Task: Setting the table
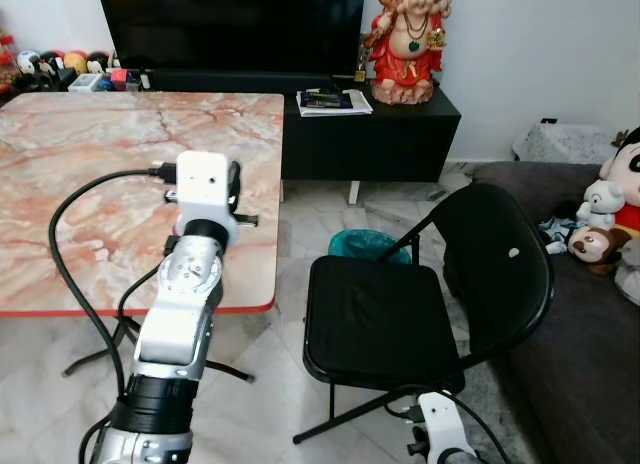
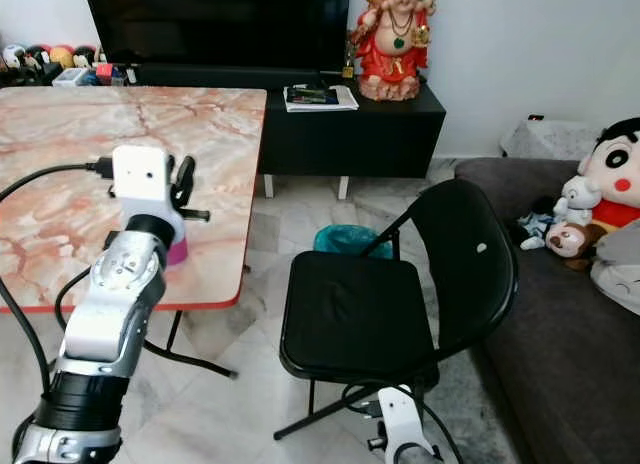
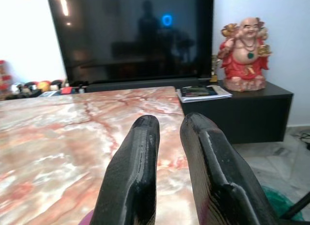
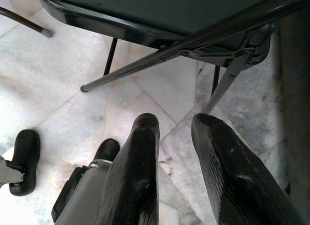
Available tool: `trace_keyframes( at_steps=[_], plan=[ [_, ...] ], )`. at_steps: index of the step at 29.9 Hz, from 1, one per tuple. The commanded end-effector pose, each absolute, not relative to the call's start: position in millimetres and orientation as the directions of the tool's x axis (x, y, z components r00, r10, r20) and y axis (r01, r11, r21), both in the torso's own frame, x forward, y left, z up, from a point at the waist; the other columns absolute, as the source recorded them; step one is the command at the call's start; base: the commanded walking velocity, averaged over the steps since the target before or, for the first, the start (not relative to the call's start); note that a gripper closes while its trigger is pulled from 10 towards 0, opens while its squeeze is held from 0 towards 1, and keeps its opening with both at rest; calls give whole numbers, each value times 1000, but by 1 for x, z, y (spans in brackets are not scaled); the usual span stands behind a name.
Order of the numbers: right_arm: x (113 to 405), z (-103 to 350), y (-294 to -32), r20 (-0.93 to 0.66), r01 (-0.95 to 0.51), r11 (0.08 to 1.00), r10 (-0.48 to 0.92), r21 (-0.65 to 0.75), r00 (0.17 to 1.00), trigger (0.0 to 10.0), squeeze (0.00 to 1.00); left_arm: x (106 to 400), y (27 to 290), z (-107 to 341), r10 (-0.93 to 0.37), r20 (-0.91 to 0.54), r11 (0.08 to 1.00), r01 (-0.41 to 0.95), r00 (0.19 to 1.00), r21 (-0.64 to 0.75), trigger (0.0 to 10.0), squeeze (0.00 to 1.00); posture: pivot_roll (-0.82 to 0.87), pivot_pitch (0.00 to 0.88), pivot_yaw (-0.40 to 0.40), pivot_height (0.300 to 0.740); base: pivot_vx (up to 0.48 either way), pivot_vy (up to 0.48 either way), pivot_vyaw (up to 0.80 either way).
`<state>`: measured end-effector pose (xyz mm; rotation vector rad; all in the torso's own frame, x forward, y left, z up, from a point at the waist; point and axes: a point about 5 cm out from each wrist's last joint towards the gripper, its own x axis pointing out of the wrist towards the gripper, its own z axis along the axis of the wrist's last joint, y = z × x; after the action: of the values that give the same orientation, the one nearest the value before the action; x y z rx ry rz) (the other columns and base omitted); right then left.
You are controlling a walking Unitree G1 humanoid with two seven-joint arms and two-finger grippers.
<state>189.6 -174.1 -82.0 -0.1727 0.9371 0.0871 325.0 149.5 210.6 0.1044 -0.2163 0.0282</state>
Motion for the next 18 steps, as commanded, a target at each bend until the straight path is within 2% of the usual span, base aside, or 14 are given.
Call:
trace_keyframes(
  at_steps=[1,10,14,18],
  plan=[
    [193,-80,-174,-804,-159,981,3,-113,594,10000,0,328,152,215,36,235,991,-65,971,118,10000,0,-3,0,-72,740,0,0,0],
    [194,-80,-172,-803,-174,978,12,-115,595,10000,0,335,162,204,84,194,988,-107,977,110,10000,0,-7,0,-74,740,0,0,0],
    [195,-80,-172,-804,-179,977,13,-117,594,10000,0,344,169,188,140,90,977,-152,986,152,10000,0,-13,0,-70,740,0,0,0],
    [194,-80,-172,-805,-170,979,10,-114,593,10000,0,347,170,192,138,86,977,-150,987,150,10000,0,-14,0,-68,740,0,0,0]
  ],
)
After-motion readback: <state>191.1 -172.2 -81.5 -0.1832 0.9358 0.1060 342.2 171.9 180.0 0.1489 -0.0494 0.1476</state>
